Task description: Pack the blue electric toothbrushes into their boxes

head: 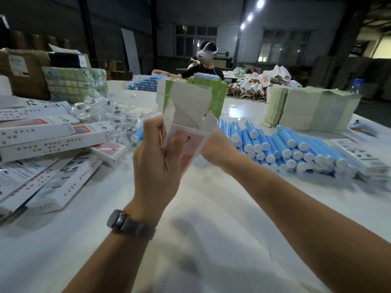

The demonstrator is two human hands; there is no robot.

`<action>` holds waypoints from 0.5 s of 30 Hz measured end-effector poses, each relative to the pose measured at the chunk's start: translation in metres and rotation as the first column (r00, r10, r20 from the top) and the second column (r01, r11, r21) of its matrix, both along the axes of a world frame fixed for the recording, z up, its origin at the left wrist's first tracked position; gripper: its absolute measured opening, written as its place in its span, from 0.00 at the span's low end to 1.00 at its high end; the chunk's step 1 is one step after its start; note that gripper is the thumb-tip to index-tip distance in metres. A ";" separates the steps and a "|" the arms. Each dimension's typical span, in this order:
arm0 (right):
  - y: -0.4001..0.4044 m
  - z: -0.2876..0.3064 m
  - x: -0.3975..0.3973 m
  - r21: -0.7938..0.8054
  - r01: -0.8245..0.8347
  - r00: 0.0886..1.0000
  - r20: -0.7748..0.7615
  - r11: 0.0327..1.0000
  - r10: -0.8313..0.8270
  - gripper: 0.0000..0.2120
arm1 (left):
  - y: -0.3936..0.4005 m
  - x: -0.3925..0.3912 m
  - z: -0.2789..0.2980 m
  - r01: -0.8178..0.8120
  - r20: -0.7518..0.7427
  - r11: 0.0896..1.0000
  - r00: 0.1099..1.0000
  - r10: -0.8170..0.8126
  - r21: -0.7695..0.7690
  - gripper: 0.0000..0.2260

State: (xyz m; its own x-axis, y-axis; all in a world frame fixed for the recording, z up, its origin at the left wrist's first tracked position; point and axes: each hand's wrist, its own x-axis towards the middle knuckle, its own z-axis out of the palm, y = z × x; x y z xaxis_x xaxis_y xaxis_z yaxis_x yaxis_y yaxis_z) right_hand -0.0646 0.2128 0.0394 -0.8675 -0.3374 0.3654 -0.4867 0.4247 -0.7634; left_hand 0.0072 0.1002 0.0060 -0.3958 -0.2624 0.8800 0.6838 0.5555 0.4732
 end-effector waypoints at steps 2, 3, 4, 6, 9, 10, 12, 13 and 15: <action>0.029 0.008 0.019 -0.091 -0.006 1.000 -0.018 0.996 0.004 0.05 | 0.007 0.002 -0.002 0.022 0.018 1.000 1.000 -0.022 -0.003 0.20; 0.045 0.011 0.029 -0.116 -0.004 0.999 -0.034 0.993 0.000 0.05 | 0.010 0.002 -0.004 0.031 0.016 1.000 0.999 -0.031 -0.006 0.19; 0.062 0.014 0.040 -0.140 -0.009 0.998 -0.058 0.990 0.001 0.05 | 0.013 0.003 -0.006 0.049 0.022 0.999 0.999 -0.049 -0.011 0.17; 0.090 0.021 0.061 -0.224 0.002 0.992 -0.122 0.975 -0.030 0.06 | 0.019 0.004 -0.009 0.077 0.051 0.997 0.996 -0.076 -0.018 0.12; 0.121 0.041 0.091 -0.305 0.020 0.971 -0.222 0.952 -0.092 0.08 | 0.027 0.006 -0.013 0.095 0.111 0.995 0.990 -0.091 -0.034 0.12; 0.127 0.046 0.098 -0.288 0.008 0.956 -0.278 0.958 -0.092 0.08 | 0.029 0.007 -0.015 0.099 0.131 0.994 0.987 -0.093 -0.042 0.13; 0.136 0.057 0.109 -0.251 -0.008 0.926 -0.368 0.968 -0.088 0.08 | 0.033 0.008 -0.017 0.093 0.151 0.992 0.985 -0.079 -0.085 0.14; 0.139 0.061 0.113 -0.221 -0.003 0.911 -0.403 0.975 -0.089 0.08 | 0.035 0.009 -0.018 0.096 0.163 0.992 0.983 -0.080 -0.088 0.14; 0.143 0.065 0.118 -0.101 0.012 0.881 -0.469 0.995 -0.058 0.08 | 0.036 0.010 -0.018 0.111 0.185 0.992 0.978 -0.098 -0.061 0.14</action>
State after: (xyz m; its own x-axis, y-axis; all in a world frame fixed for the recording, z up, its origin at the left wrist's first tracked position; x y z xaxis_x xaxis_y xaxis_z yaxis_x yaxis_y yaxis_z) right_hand 0.0535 0.3560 0.1046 -0.5958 -0.2548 0.7616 -0.7846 0.3871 -0.4843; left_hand 0.0173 0.1366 -0.0121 -0.5722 -0.1507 0.8062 0.6465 0.5219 0.5564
